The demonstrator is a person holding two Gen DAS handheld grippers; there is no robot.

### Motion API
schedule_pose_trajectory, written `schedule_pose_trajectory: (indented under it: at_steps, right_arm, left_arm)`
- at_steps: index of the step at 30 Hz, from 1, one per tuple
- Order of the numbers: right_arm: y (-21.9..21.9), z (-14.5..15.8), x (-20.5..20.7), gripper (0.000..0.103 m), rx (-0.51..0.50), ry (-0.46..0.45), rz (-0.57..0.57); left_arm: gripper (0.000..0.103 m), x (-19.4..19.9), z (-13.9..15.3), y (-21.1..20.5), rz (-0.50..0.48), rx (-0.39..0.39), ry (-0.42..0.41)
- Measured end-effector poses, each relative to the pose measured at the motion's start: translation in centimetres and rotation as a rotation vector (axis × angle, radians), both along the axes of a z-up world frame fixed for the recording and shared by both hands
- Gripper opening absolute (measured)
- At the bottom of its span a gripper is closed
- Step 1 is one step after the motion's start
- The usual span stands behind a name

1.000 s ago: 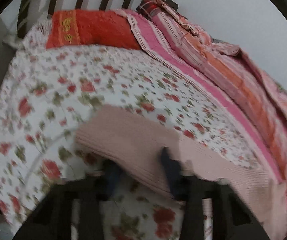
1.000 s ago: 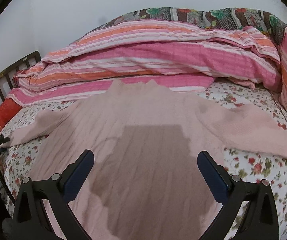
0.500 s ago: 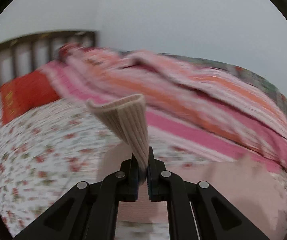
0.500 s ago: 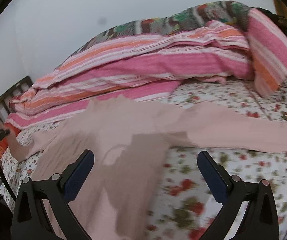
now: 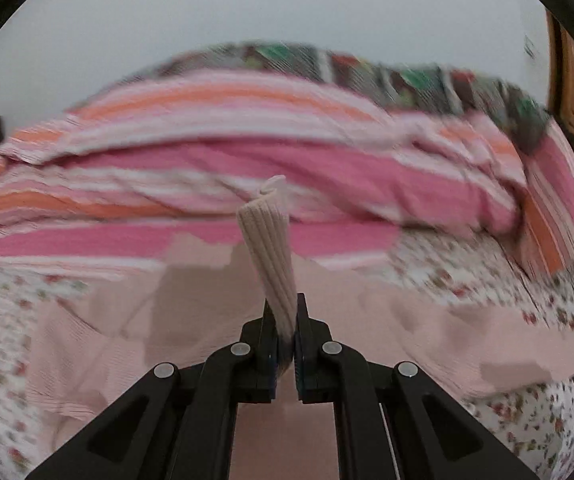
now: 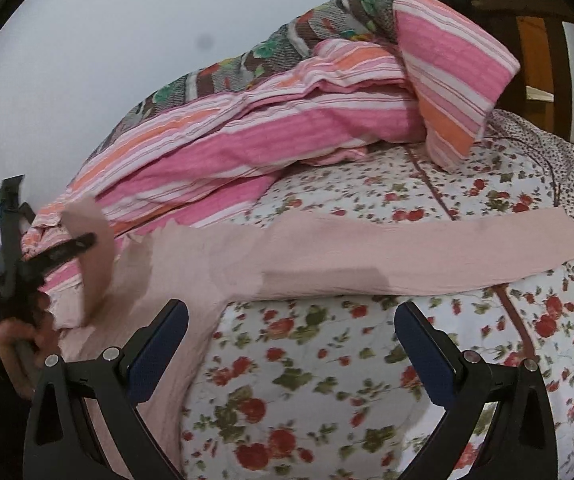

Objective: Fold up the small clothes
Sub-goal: 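Fold the held sleeve across the sweater body with the left gripper, release, then grasp the other sleeve cuff with the right gripper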

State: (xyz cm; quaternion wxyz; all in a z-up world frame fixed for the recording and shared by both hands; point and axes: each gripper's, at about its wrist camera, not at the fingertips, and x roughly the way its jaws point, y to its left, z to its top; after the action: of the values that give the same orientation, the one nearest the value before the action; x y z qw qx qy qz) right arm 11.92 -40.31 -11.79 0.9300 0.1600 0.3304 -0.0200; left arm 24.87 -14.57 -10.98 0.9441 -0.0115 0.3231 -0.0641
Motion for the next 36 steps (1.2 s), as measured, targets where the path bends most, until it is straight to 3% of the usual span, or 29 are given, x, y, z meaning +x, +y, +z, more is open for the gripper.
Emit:
schedule_pose_trajectory:
  at_steps: [4,5,9,10,11,14,18,23,25,28,31,36]
  right_arm:
    - [0.5,0.0,0.5,0.101,-0.020,-0.002,0.021]
    - [0.6,-0.1,0.7,0.101,-0.031,0.002,0.021]
    - [1.2,-0.7,1.4,0.101,-0.033,0.024,0.030]
    - [1.3,-0.7,1.5,0.101,-0.032,0.026,0.034]
    - [1.7,-0.8,1.7,0.101,-0.033,0.027,0.041]
    - [2.9,-1.1,2.2,0.101,-0.031,0.028,0.065]
    - [5.5,-1.5,3.1,0.086,-0.020,0.021,0.112]
    - [8.7,-2.3,4.9,0.060,-0.018,0.041,0.173]
    - [9.7,-2.7,6.1,0.035,-0.019,0.073,0.195]
    - [10.8,-3.4,8.6,0.033,0.031,0.128,0.225]
    - [11.7,-4.2,11.6,0.035,0.013,0.195,0.224]
    - [11.4,-6.5,14.1,0.041,0.058,0.284,0.189]
  left_arm:
    - [0.014,-0.1,-2.7,-2.4,-0.078,-0.018,0.089]
    - [0.028,-0.3,-3.2,-2.8,-0.103,-0.018,0.115]
    - [0.052,-1.5,-2.8,-1.5,-0.118,-0.006,0.094]
    - [0.070,-1.9,-2.3,-0.7,-0.113,-0.010,0.077]
    - [0.079,-2.0,-2.1,-0.1,-0.104,-0.015,0.060]
    - [0.079,-2.8,-1.3,3.4,-0.063,-0.025,0.017]
    - [0.079,-3.4,-1.7,9.7,0.039,-0.013,0.007]
    - [0.079,-3.5,-3.0,18.9,0.198,0.004,0.033]
    - [0.079,-3.2,-3.3,21.6,0.237,-0.026,0.041]
    - [0.079,-1.7,-3.7,24.9,0.289,-0.109,0.084]
    - [0.079,-1.3,-3.9,26.7,0.260,-0.187,0.073]
    - [0.079,-1.2,-5.3,27.8,0.250,-0.177,0.066]
